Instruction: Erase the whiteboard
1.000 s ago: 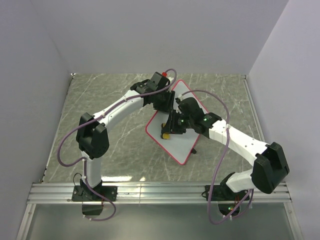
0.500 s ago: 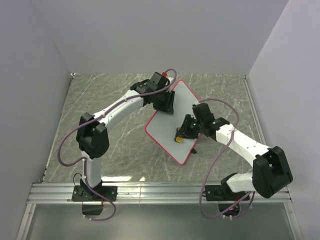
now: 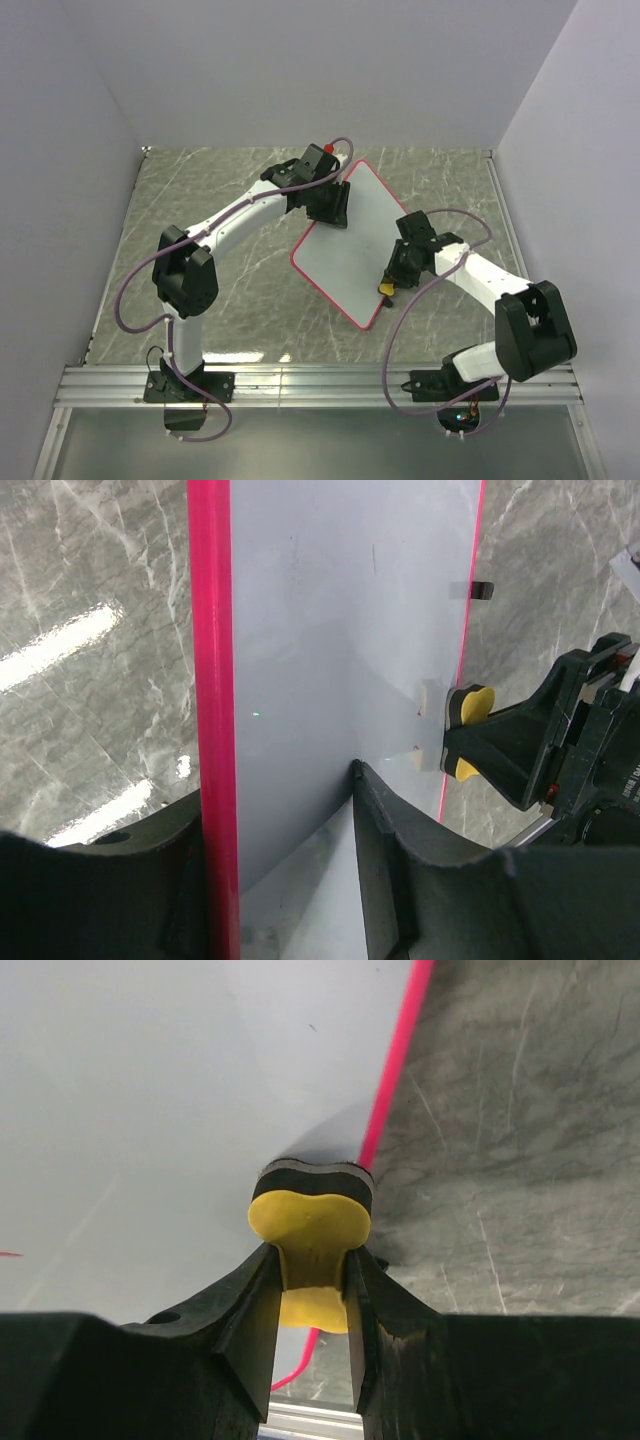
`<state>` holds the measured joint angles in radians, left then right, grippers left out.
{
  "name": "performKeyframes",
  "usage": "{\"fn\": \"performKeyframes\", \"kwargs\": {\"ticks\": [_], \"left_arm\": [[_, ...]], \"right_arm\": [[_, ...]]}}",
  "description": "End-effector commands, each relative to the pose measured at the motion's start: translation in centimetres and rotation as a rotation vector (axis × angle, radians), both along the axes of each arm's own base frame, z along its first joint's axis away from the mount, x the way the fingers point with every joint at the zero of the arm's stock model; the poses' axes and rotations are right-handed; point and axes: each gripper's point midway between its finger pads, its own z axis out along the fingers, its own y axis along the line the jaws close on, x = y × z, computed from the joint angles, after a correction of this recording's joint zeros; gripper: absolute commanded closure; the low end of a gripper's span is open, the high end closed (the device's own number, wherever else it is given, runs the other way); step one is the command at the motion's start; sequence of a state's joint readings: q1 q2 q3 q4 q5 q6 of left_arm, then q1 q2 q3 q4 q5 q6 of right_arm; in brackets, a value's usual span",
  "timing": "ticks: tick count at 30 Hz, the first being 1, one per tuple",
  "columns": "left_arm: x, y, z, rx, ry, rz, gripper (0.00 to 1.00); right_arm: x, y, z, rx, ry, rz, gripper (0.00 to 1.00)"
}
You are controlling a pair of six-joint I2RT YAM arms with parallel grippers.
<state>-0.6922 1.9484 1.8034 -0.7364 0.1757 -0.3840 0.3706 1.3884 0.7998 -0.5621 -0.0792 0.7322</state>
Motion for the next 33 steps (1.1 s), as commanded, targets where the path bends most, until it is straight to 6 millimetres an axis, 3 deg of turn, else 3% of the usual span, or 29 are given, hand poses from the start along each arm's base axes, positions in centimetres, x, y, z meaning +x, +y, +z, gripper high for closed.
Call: {"fn": "performKeyframes", "kwargs": {"ticks": [1,8,11,14,18,21,22,24,25,27,28,31,33], "left_arm": [[-4.1,-1.1,-2.6,0.072,0.075,-0.121,1.00],[-4.3,-0.9,-2.7,0.070,0.078,-0.118,1.00],[-4.3,-0.8,-2.7,0.072,0.075,-0.117,1.00],[-4.2,-0.8,-2.6,0.075,0.074,-0.119,1.00],[-4.2,-0.8,-2.5,0.078,0.071,-0.121,1.00],[-4.2,-0.6,-2.7,0.083,0.070,-0.120,1.00],[-4.2,-0.6,-2.6,0.084,0.068,-0.120,1.00],[-4.2,-0.5,-2.6,0.086,0.066,-0.122,1.00],[-4.2,-0.5,-2.7,0.089,0.063,-0.123,1.00],[-3.9,-0.6,-2.5,0.090,0.054,-0.125,1.00],[-3.9,-0.5,-2.5,0.098,0.057,-0.125,1.00],[-3.5,-0.4,-2.4,0.107,0.047,-0.127,1.00],[-3.3,-0.5,-2.3,0.100,0.046,-0.128,1.00]], "right_arm": [[3.1,1.5,2.5,0.030,-0.096,0.045,1.00],[8.8,5.2,9.6,0.156,-0.237,0.085,1.00],[10.3,7.0,11.2,0.196,-0.249,0.102,1.00],[10.9,8.3,11.0,0.203,-0.228,0.117,1.00],[9.7,8.7,8.3,0.222,-0.156,0.106,1.00],[7.4,7.7,5.4,0.201,-0.088,0.092,1.00],[5.8,7.1,3.7,0.188,-0.042,0.087,1.00],[4.5,6.5,3.3,0.191,-0.043,0.085,1.00],[2.8,5.8,1.7,0.178,-0.008,0.083,1.00],[1.5,4.9,1.4,0.165,-0.014,0.086,1.00],[-0.1,4.1,0.1,0.142,0.019,0.080,1.00],[-1.9,2.9,-1.1,0.118,0.032,0.071,1.00],[-2.1,2.8,-1.4,0.121,0.038,0.067,1.00]]}}
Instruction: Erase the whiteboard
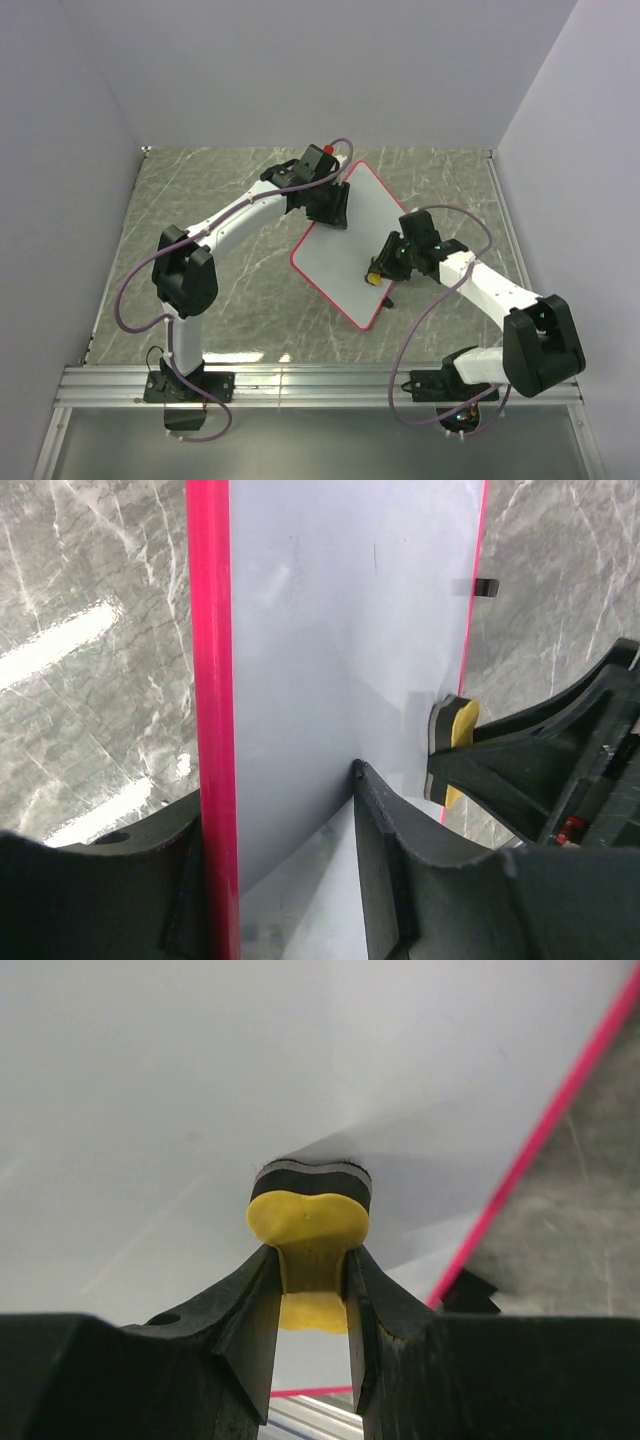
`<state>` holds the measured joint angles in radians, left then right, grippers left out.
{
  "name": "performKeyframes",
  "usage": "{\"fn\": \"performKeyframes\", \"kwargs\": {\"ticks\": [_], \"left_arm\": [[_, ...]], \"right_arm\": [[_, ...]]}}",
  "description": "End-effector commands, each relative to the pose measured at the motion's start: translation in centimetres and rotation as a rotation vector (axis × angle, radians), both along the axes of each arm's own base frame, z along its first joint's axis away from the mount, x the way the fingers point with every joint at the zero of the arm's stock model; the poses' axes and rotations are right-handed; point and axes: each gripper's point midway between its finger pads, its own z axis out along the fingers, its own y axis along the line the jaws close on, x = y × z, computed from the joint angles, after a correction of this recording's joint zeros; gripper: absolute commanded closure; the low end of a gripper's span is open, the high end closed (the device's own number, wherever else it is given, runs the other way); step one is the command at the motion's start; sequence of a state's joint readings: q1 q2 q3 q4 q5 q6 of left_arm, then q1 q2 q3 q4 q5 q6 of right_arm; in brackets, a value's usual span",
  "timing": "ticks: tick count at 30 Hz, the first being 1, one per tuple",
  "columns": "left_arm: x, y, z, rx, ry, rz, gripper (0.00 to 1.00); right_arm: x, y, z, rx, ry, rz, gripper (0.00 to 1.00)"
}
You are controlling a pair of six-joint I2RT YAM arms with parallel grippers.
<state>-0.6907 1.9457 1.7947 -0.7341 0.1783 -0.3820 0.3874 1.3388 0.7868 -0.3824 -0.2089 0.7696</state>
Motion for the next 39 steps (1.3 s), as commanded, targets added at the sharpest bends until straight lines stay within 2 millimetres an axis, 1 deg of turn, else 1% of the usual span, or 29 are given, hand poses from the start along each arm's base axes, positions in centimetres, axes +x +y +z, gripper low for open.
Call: {"fn": "performKeyframes", "kwargs": {"ticks": [1,3,6,7,9,10,11,12,14,15,17,18,20,21,23,25,26,27,28,29,30,31,32,33,34,35,36,37,39], "left_arm": [[-3.2,-0.6,-2.1,0.098,0.043,-0.124,1.00],[-3.0,-0.6,-2.2,0.095,0.046,-0.124,1.00],[-3.3,-0.5,-2.4,0.098,0.053,-0.126,1.00],[-3.2,-0.4,-2.3,0.096,0.051,-0.124,1.00],[-3.4,-0.4,-2.5,0.095,0.056,-0.126,1.00],[-3.5,-0.4,-2.4,0.092,0.057,-0.127,1.00],[-3.6,-0.4,-2.6,0.094,0.063,-0.129,1.00],[-3.7,-0.3,-2.7,0.096,0.064,-0.128,1.00],[-3.7,-0.2,-2.6,0.098,0.065,-0.129,1.00],[-3.8,-0.1,-2.6,0.103,0.065,-0.129,1.00],[-3.8,0.1,-2.6,0.110,0.060,-0.128,1.00],[-3.8,0.2,-2.5,0.111,0.057,-0.127,1.00],[-3.8,0.3,-2.6,0.115,0.056,-0.124,1.00],[-3.8,0.3,-2.6,0.115,0.056,-0.124,1.00],[-3.8,0.3,-2.4,0.113,0.053,-0.121,1.00],[-3.8,0.4,-2.4,0.119,0.052,-0.121,1.00],[-3.6,0.4,-2.1,0.120,0.044,-0.119,1.00],[-3.5,0.4,-2.0,0.120,0.039,-0.118,1.00],[-3.5,0.5,-2.0,0.126,0.042,-0.117,1.00],[-3.3,0.4,-1.6,0.119,0.033,-0.114,1.00],[-3.3,0.4,-1.3,0.119,0.029,-0.112,1.00],[-3.1,0.3,-1.1,0.118,0.025,-0.109,1.00],[-2.9,0.2,-0.6,0.112,0.016,-0.106,1.00],[-2.8,0.3,-0.3,0.114,0.008,-0.099,0.98],[-2.6,0.2,0.1,0.112,-0.002,-0.097,0.96],[-2.5,0.2,0.6,0.110,-0.010,-0.096,0.93],[-2.2,0.3,1.0,0.108,-0.024,-0.084,0.84],[-2.2,0.3,1.4,0.104,-0.034,-0.082,0.80],[-2.0,0.3,2.1,0.096,-0.049,-0.076,0.69]], "right_arm": [[-4.2,-1.1,-4.5,-0.087,0.179,0.032,1.00],[-3.8,-0.9,-4.5,-0.090,0.184,0.034,1.00],[-1.9,-0.5,-3.3,-0.106,0.153,0.036,1.00],[-0.5,-0.2,-1.9,-0.102,0.121,0.034,1.00],[0.9,-0.1,-1.0,-0.117,0.105,0.037,1.00],[2.6,0.2,0.9,-0.109,0.066,0.029,1.00],[3.5,0.2,1.3,-0.113,0.059,0.031,1.00],[5.3,0.9,3.5,-0.094,0.007,0.030,1.00],[6.7,1.0,4.6,-0.097,-0.003,0.033,1.00],[8.3,1.6,6.8,-0.078,-0.053,0.031,1.00],[9.5,2.1,7.6,-0.071,-0.065,0.043,1.00],[10.5,2.7,9.2,-0.055,-0.100,0.049,1.00],[11.2,3.2,9.0,-0.051,-0.081,0.065,1.00],[11.6,3.6,9.5,-0.044,-0.090,0.069,1.00],[11.8,3.6,8.9,-0.046,-0.077,0.071,1.00],[11.5,3.5,8.2,-0.051,-0.064,0.074,1.00],[11.2,3.3,8.3,-0.051,-0.069,0.072,1.00],[10.8,2.8,7.5,-0.059,-0.059,0.066,1.00],[10.5,2.4,8.2,-0.055,-0.079,0.062,1.00],[10.0,1.7,7.4,-0.066,-0.072,0.053,1.00],[9.6,1.3,7.4,-0.067,-0.077,0.047,1.00],[9.1,0.8,8.3,-0.065,-0.113,0.044,1.00],[8.7,0.4,8.4,-0.066,-0.126,0.042,1.00],[7.9,-0.1,7.3,-0.076,-0.120,0.040,1.00],[7.4,-0.7,8.3,-0.070,-0.157,0.032,1.00],[6.4,-1.1,7.4,-0.076,-0.140,0.035,1.00],[6.1,-1.4,7.4,-0.080,-0.151,0.030,1.00],[5.6,-1.7,8.1,-0.077,-0.175,0.029,1.00],[4.4,-2.2,7.5,-0.086,-0.170,0.030,1.00]]}}
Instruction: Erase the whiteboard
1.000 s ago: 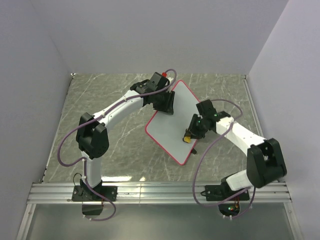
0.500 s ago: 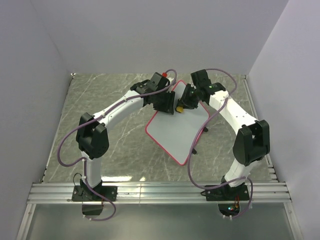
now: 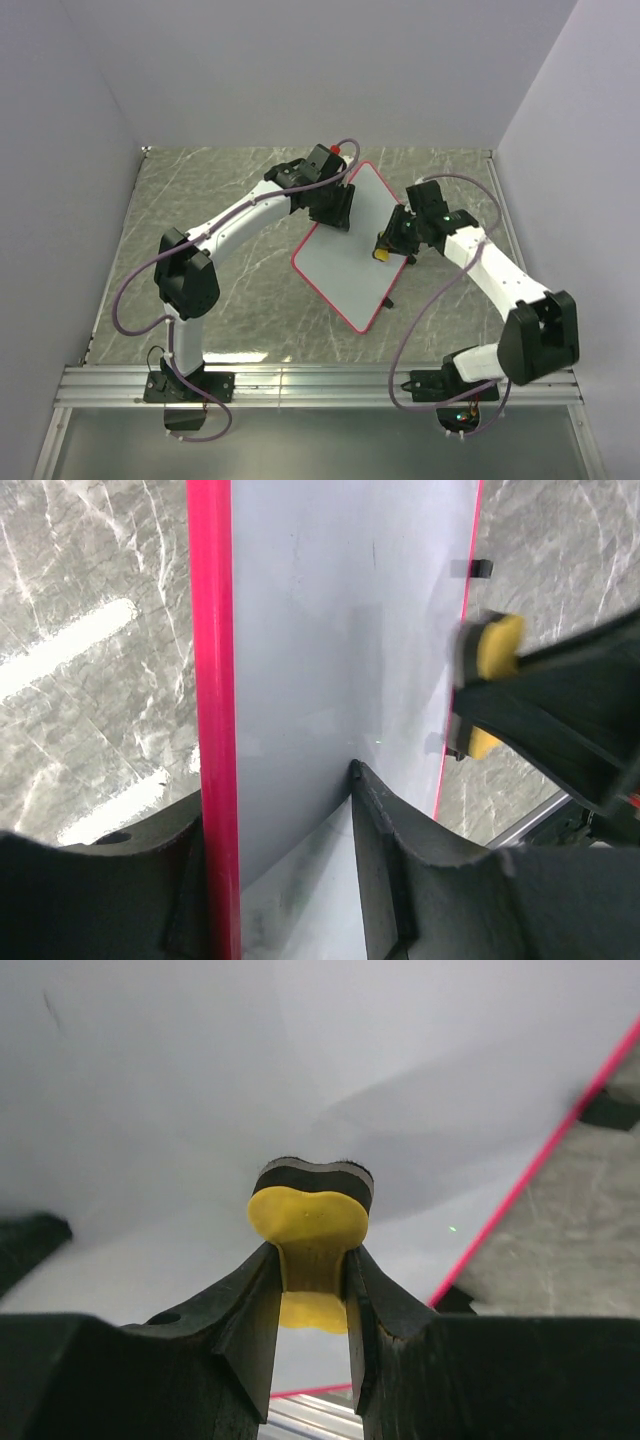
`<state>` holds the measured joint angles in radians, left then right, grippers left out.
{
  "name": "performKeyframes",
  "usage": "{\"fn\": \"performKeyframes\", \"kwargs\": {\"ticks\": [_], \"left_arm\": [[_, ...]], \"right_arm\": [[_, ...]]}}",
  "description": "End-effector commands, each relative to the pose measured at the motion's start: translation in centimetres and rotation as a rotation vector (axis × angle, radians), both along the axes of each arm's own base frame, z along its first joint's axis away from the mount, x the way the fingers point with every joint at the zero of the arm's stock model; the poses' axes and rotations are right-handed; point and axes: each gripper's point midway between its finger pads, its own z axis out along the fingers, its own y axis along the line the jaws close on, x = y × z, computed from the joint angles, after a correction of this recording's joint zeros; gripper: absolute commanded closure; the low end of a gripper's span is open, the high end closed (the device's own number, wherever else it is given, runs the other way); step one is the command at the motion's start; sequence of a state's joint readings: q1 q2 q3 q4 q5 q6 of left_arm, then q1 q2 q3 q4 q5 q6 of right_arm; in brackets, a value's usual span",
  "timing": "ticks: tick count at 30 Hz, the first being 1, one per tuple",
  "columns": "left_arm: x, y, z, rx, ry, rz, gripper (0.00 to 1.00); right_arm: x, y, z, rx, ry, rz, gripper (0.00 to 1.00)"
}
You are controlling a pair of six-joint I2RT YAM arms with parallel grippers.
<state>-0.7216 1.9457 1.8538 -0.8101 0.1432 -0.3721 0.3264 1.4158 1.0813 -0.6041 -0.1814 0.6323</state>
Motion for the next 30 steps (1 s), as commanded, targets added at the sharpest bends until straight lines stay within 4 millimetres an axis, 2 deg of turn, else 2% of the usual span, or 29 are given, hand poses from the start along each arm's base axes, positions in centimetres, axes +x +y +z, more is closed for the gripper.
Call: {"fn": "performKeyframes", "kwargs": {"ticks": [1,2,7,10,13,14,15,19,21,22,24,25,28,30], "left_arm": [[-1.0,0.7,1.0,0.060,-0.039,-0.057,0.67],[-1.0,0.7,1.0,0.059,-0.040,-0.053,0.66],[-1.2,1.0,1.0,0.056,-0.047,-0.035,0.56],[-1.2,1.1,1.2,0.046,-0.051,-0.026,0.53],[-1.1,1.1,1.2,0.047,-0.049,-0.013,0.51],[-0.9,1.2,1.3,0.050,-0.054,-0.004,0.50],[-0.9,1.1,1.4,0.047,-0.056,0.001,0.43],[-0.2,1.3,2.1,0.045,-0.083,0.037,0.37],[0.2,1.5,2.5,0.047,-0.102,0.063,0.27],[0.4,1.5,2.7,0.044,-0.109,0.070,0.26],[0.8,1.9,2.9,0.054,-0.121,0.103,0.25],[1.0,2.0,3.3,0.056,-0.131,0.115,0.20],[1.6,2.7,3.8,0.075,-0.160,0.163,0.19],[1.8,3.0,4.5,0.072,-0.183,0.188,0.18]], "right_arm": [[0.1,-0.8,2.9,0.006,-0.144,-0.002,1.00],[-0.6,-1.1,2.3,-0.001,-0.134,-0.003,1.00],[-2.5,-2.0,2.4,-0.001,-0.164,-0.015,1.00],[-3.6,-2.8,1.3,-0.020,-0.147,-0.031,1.00],[-4.3,-4.4,0.6,-0.070,-0.132,-0.107,1.00],[-4.6,-5.2,-0.1,-0.100,-0.119,-0.138,1.00],[-4.9,-6.0,-0.5,-0.121,-0.104,-0.173,1.00],[-6.5,-8.9,-3.1,-0.247,-0.017,-0.284,1.00],[-7.5,-10.1,-4.8,-0.297,0.023,-0.338,1.00],[-8.3,-10.6,-6.0,-0.314,0.050,-0.352,1.00],[-8.6,-10.9,-6.8,-0.311,0.063,-0.394,1.00],[-8.9,-11.1,-7.4,-0.316,0.076,-0.404,1.00],[-8.7,-11.9,-7.5,-0.350,0.091,-0.452,1.00],[-8.8,-12.2,-7.9,-0.366,0.117,-0.465,0.77]]}}
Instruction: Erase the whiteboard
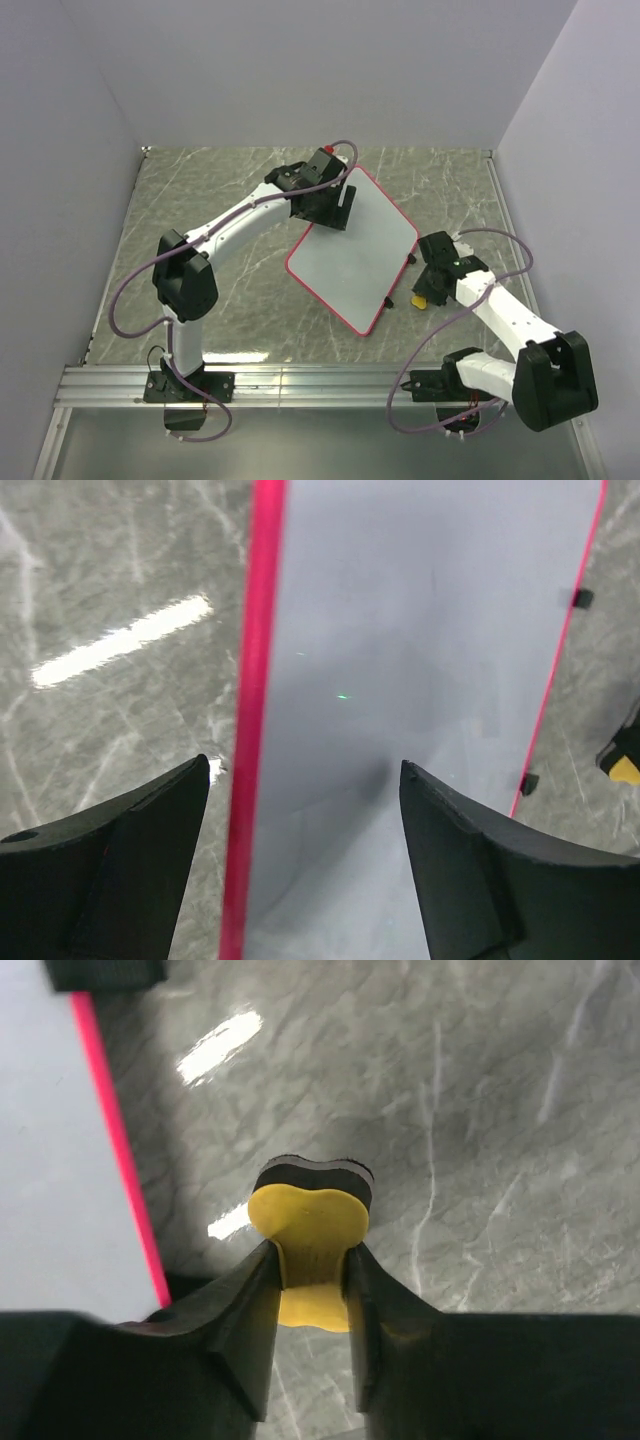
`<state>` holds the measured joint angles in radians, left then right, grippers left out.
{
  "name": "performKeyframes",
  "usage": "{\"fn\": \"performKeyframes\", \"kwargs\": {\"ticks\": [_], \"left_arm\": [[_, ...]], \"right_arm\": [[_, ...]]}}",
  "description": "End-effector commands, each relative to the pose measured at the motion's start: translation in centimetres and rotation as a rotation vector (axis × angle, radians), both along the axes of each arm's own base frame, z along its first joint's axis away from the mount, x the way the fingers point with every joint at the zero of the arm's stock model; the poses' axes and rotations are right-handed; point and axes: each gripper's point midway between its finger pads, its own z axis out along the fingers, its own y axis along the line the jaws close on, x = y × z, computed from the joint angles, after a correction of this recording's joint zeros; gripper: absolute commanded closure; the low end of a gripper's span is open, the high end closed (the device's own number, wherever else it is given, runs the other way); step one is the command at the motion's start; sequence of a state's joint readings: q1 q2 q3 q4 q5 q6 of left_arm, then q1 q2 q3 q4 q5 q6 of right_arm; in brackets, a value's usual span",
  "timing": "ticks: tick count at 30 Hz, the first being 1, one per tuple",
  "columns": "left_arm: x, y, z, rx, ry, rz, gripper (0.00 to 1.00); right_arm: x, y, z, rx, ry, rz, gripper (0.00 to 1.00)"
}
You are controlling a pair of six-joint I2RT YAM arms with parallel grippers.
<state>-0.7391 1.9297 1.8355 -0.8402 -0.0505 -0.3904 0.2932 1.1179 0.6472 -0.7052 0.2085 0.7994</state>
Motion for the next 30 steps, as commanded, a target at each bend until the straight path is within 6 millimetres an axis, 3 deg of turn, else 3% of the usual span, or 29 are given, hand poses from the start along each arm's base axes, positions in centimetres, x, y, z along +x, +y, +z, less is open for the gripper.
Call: {"fn": "performKeyframes", "kwargs": {"ticks": [1,2,4,8,9,11,17,19,21,22,25,26,27,29,30], "left_arm": [[1.1,0.9,5.4,-0.047,-0.135,0.080,0.18],[1.2,1.0,5.7,-0.048,-0.144,0.093,0.17],[1.4,1.6,6.3,-0.042,-0.164,0.117,0.16],[1.4,2.7,7.8,-0.041,-0.210,0.158,0.12],[1.4,3.1,8.0,-0.036,-0.218,0.169,0.04],[1.4,3.6,8.8,-0.039,-0.242,0.187,0.00],[1.4,5.5,9.8,-0.016,-0.277,0.236,0.00],[1.5,6.7,10.4,-0.001,-0.299,0.267,0.01],[1.4,8.4,11.6,-0.003,-0.328,0.306,0.01],[1.3,9.0,12.0,-0.011,-0.335,0.325,0.01],[0.5,11.3,13.9,-0.039,-0.383,0.375,0.01],[-0.3,12.2,15.6,-0.077,-0.419,0.396,0.01],[-0.9,12.8,15.0,-0.071,-0.417,0.406,0.01],[-2.1,14.2,16.9,-0.132,-0.469,0.445,0.01],[-2.6,14.7,15.7,-0.119,-0.458,0.450,0.01]], "right_arm": [[0.9,-1.4,0.1,-0.053,-0.012,-0.091,0.62],[0.9,-1.2,-0.1,-0.047,-0.008,-0.086,0.20],[0.8,-1.0,-0.9,-0.036,0.006,-0.077,0.02],[0.9,-0.8,-0.8,-0.024,0.004,-0.063,0.00],[1.0,-0.9,-0.2,-0.027,-0.009,-0.067,0.00],[1.6,-0.9,1.0,-0.025,-0.047,-0.072,0.00],[2.4,-0.9,4.7,-0.023,-0.118,-0.045,0.00],[3.4,0.4,7.7,0.047,-0.212,0.008,0.00],[4.7,2.3,12.2,0.136,-0.390,0.112,0.00],[4.7,3.6,14.0,0.198,-0.443,0.175,0.00],[4.6,4.8,20.9,0.267,-0.651,0.265,0.00],[4.2,4.9,22.9,0.269,-0.714,0.298,0.00],[3.8,5.4,24.3,0.288,-0.756,0.340,0.00],[3.0,6.0,26.6,0.311,-0.819,0.400,0.00],[2.8,5.9,27.4,0.310,-0.835,0.394,0.00]]}}
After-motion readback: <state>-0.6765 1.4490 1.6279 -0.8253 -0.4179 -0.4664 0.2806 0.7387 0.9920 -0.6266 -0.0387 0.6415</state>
